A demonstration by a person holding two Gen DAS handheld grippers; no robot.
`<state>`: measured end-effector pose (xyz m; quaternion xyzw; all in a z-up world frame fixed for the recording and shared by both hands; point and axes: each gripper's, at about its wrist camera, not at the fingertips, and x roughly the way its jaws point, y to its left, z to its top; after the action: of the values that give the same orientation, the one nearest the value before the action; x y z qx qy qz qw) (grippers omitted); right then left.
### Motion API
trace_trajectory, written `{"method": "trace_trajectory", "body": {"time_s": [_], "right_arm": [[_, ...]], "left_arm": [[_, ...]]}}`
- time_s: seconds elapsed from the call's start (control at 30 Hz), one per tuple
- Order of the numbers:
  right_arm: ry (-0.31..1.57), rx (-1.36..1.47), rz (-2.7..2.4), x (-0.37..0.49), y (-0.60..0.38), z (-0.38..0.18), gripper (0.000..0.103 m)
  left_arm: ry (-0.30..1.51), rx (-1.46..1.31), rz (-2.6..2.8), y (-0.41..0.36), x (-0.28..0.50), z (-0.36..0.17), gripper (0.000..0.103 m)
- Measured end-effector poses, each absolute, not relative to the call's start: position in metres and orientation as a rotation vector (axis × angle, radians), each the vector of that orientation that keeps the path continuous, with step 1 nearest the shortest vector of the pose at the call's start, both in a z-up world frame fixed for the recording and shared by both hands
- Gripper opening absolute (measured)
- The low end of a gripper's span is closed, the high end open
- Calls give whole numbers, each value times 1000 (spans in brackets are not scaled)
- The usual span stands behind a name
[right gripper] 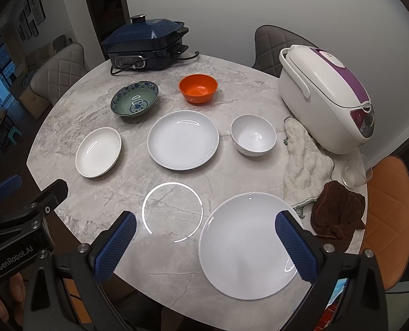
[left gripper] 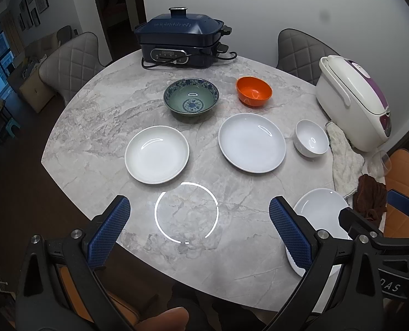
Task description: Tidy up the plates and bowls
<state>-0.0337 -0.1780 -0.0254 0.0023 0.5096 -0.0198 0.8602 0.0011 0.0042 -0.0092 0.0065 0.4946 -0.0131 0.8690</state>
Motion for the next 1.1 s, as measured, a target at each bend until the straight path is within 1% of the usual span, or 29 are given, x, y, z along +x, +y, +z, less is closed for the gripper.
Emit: {"method": "trace_trajectory", "body": {"time_s": [1.1], "right_arm": [[1073, 4, -43, -32, -177, -28, 103]], "left_arm": [[1042, 14, -24, 1, 3, -16, 102]]}}
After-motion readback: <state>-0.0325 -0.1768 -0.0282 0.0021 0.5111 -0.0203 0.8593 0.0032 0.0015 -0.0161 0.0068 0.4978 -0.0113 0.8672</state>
